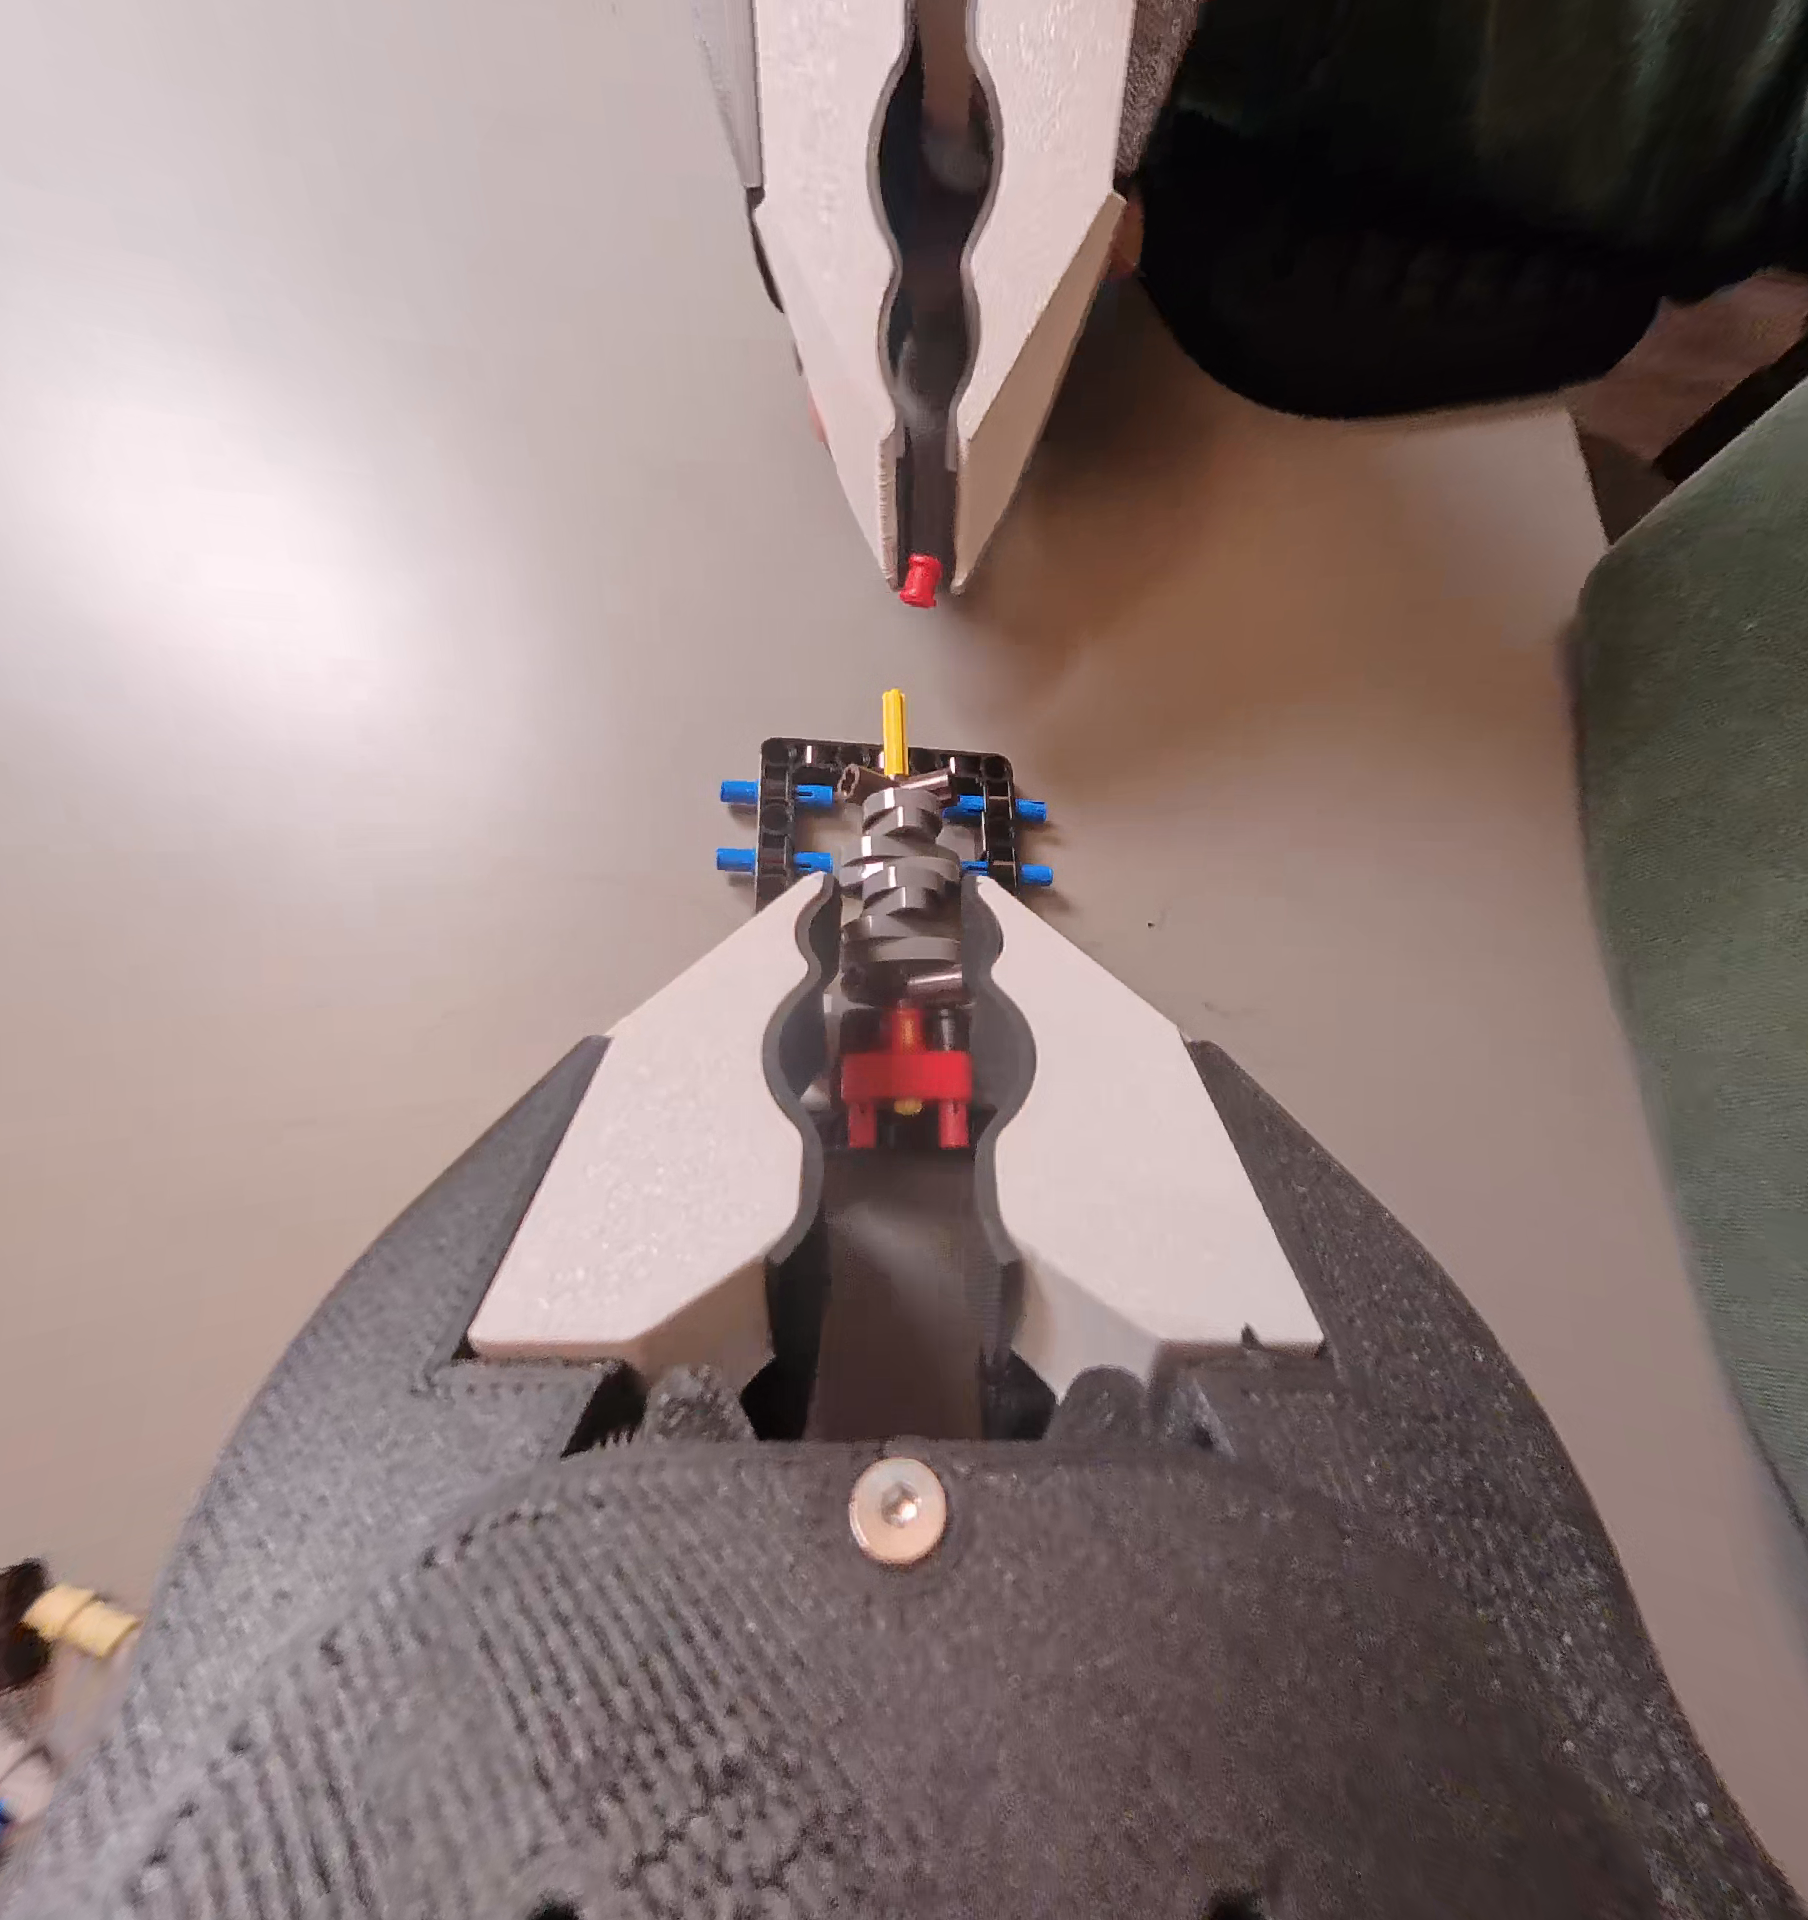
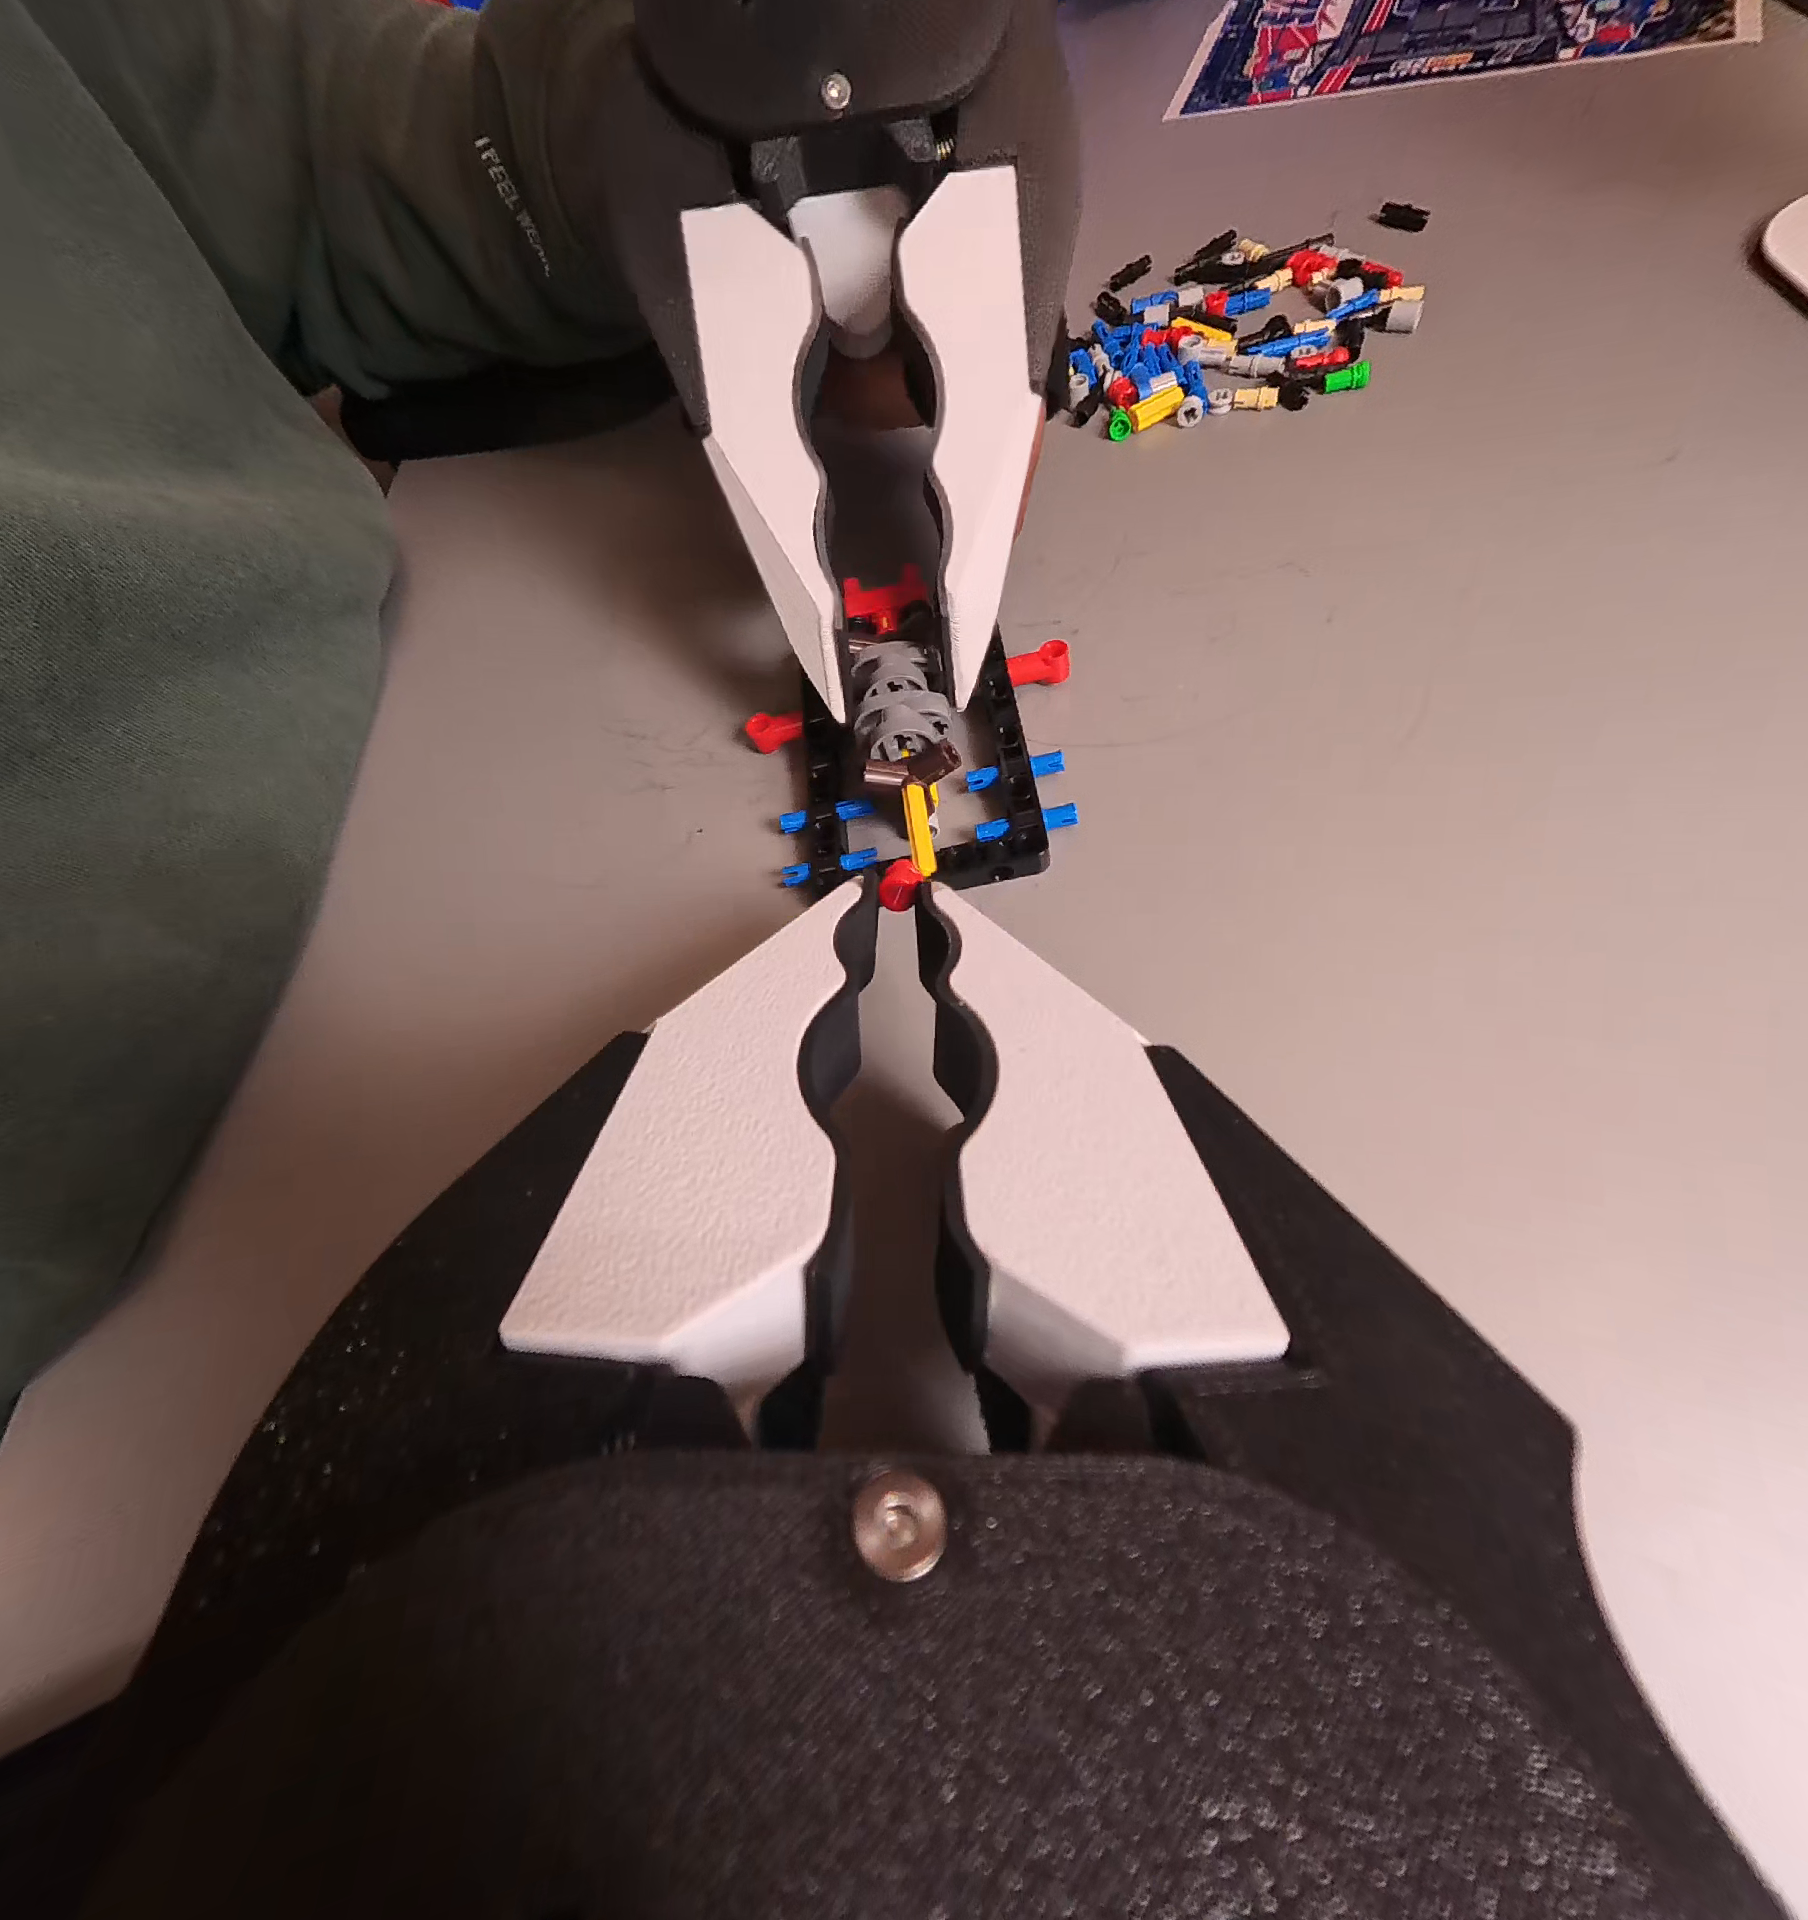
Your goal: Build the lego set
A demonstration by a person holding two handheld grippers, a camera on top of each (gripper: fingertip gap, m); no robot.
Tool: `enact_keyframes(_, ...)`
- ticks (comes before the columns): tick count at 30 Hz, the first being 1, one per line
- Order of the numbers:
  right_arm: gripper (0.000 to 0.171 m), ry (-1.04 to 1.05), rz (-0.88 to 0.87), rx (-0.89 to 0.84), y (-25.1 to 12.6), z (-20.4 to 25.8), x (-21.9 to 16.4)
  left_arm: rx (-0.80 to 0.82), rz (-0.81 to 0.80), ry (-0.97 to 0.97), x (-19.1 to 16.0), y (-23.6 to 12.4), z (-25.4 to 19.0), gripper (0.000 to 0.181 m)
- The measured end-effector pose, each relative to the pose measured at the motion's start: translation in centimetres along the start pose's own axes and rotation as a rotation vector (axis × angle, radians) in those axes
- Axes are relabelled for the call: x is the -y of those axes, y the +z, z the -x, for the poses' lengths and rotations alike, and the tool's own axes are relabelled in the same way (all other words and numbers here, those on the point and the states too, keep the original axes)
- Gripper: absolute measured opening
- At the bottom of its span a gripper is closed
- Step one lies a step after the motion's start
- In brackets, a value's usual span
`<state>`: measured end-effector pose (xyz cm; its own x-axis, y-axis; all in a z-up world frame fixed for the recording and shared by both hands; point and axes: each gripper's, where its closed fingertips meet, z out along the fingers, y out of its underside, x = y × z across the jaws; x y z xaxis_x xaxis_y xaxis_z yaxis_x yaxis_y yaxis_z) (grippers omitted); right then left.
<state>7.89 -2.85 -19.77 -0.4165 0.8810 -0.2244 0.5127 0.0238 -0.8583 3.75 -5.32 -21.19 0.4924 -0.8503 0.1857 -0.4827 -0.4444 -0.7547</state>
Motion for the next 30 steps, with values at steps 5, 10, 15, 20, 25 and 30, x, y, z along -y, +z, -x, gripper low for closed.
enact_keyframes(5, 0.005, 0.014, -0.008, 0.011, 0.0, 0.1, 0.1, -0.105, -0.029, -0.167, 0.1, -0.2, -0.2, 0.021)
enact_keyframes(10, 0.005, 0.018, -0.009, 0.014, 0.0, 0.1, 0.0, -0.109, -0.021, -0.17, 0.0, -0.1, -0.2, 0.021)
enact_keyframes(15, 0.005, 0.007, 0.003, 0.008, 0.1, 0.1, -0.1, -0.121, -0.007, -0.191, -0.2, -0.1, -0.1, 0.029)
enact_keyframes(20, 0.005, -0.002, 0.01, 0.004, 0.2, 0.1, -0.2, -0.09, -0.045, -0.114, 0.9, -0.9, -0.4, 0.031)
enact_keyframes(25, 0.005, 0.008, -0.004, 0.0, 0.1, -0.1, 0.0, 0.016, 0.044, 0.031, 0.3, 0.0, -0.4, 0.031)
enact_keyframes(30, 0.005, 0.001, -0.009, -0.002, 0.1, -0.1, 0.1, 0.023, 0.062, 0.034, -0.3, 0.4, -0.1, 0.024)
